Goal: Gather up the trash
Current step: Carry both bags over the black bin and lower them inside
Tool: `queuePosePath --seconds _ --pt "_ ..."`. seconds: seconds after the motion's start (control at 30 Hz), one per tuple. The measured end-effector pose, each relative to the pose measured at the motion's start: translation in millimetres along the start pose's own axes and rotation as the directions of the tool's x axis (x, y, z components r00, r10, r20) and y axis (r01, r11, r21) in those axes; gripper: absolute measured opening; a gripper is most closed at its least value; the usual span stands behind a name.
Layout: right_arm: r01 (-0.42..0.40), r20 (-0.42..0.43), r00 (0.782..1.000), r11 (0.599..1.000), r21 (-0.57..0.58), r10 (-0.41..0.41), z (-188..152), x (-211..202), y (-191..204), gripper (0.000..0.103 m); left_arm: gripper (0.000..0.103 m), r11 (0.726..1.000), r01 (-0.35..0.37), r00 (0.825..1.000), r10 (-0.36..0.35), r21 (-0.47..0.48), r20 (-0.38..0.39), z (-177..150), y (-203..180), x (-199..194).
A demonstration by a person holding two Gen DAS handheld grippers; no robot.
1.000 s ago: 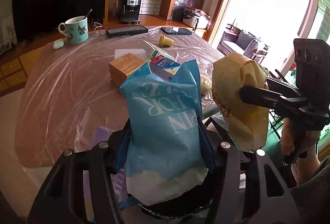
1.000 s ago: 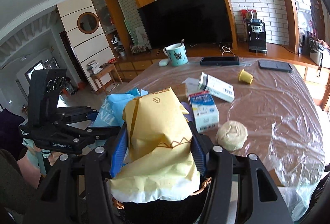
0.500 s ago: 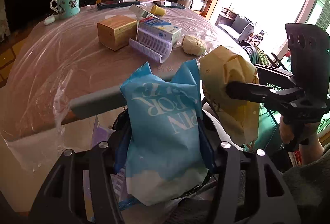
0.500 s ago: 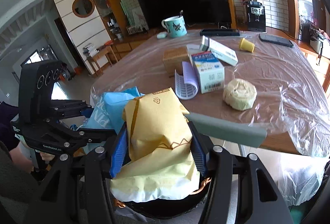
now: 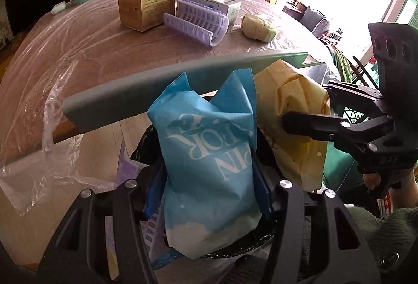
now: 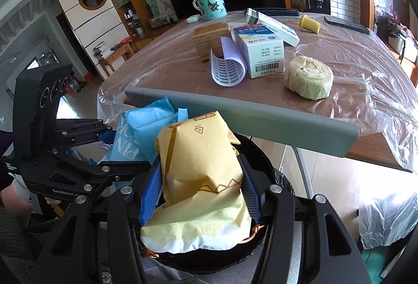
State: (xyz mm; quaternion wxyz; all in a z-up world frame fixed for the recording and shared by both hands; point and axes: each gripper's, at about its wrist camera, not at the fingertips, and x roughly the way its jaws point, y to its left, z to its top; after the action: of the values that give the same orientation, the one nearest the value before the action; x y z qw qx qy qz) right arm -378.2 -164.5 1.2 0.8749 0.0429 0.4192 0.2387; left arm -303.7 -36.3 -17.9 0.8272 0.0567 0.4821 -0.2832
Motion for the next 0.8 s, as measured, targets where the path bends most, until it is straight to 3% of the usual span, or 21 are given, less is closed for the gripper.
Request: queuePosePath --seconds 0.47,0.8 --pt "0.008 -0.021 1.0 1.0 0.012 -0.008 -3.6 17.7 -2.2 0.055 0.058 1.0 -0.016 1.0 0.016 0.007 -0.001 -2.9 0.5 10.4" --pt "-0.003 -0.042 0.999 0.999 0.038 0.004 -7.8 30.2 -8.1 0.054 0.053 1.0 -0.013 1.0 0.013 0.0 -0.025 -4.1 5.1 19.2"
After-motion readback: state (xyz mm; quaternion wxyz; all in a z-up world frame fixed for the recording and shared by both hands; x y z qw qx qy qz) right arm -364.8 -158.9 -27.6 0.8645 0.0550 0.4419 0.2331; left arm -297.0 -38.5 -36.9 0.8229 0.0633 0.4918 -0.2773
